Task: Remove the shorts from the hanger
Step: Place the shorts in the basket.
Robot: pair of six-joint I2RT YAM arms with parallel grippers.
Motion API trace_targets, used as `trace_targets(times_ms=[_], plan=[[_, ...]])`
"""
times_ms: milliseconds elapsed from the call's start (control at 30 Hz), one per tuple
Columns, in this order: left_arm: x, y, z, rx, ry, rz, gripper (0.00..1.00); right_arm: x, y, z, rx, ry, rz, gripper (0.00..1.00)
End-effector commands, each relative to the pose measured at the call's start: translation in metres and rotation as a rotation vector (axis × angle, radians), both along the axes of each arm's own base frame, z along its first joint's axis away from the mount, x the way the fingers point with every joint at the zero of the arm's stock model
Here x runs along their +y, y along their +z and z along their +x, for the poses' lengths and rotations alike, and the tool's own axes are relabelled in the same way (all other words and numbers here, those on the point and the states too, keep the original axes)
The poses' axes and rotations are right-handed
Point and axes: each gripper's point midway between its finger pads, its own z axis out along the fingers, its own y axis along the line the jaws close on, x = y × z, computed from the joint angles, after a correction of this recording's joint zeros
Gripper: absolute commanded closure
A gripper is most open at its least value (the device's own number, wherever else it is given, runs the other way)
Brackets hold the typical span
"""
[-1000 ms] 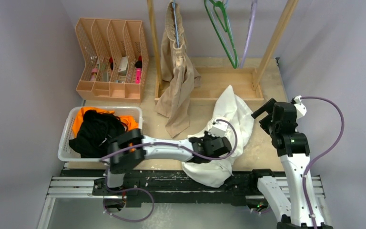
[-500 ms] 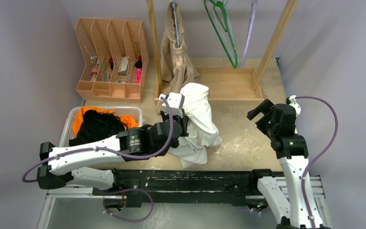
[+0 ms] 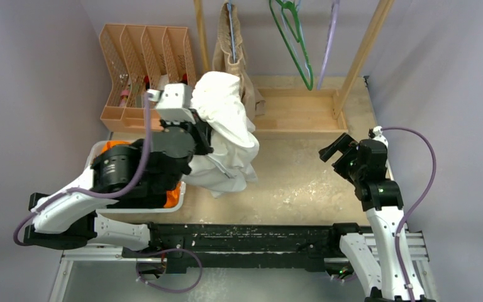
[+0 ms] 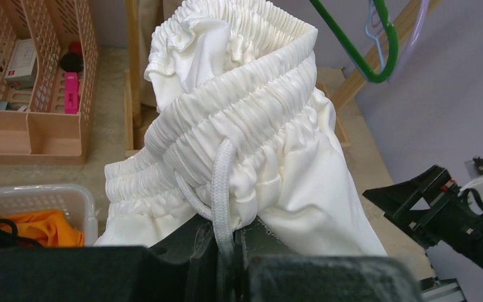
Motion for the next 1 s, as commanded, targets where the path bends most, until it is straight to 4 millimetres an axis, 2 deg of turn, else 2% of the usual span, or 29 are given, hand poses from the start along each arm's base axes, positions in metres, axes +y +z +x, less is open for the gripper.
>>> trace_targets(times_ms=[0,267,433,567,733,967], plan=[[0.038,0.023,0.0,0.0,0.097,-0.037,1.0,0.003,0.001,0.005,-0.025,0.025,0.004,0.01],[0.097,0.054,0.004,-0.076,0.298,-0.021,1.0,0.004,-0.002,0.005,-0.013,0.029,0.006,0.01],[0.121,0.066,0.009,-0.155,0.455,0.075,1.0,0.004,-0.001,0.005,-0.013,0.027,0.007,0.02],[0.138,0.066,0.014,-0.184,0.546,0.081,1.0,0.004,-0.001,0.004,-0.013,0.026,0.007,0.02],[0.171,0.051,0.024,-0.165,0.681,0.149,1.0,0.004,-0.002,0.005,-0.015,0.023,0.007,0.02],[0.176,-0.001,0.039,-0.093,0.741,0.3,1.0,0.003,-0.003,0.007,-0.007,0.025,0.004,0.01]])
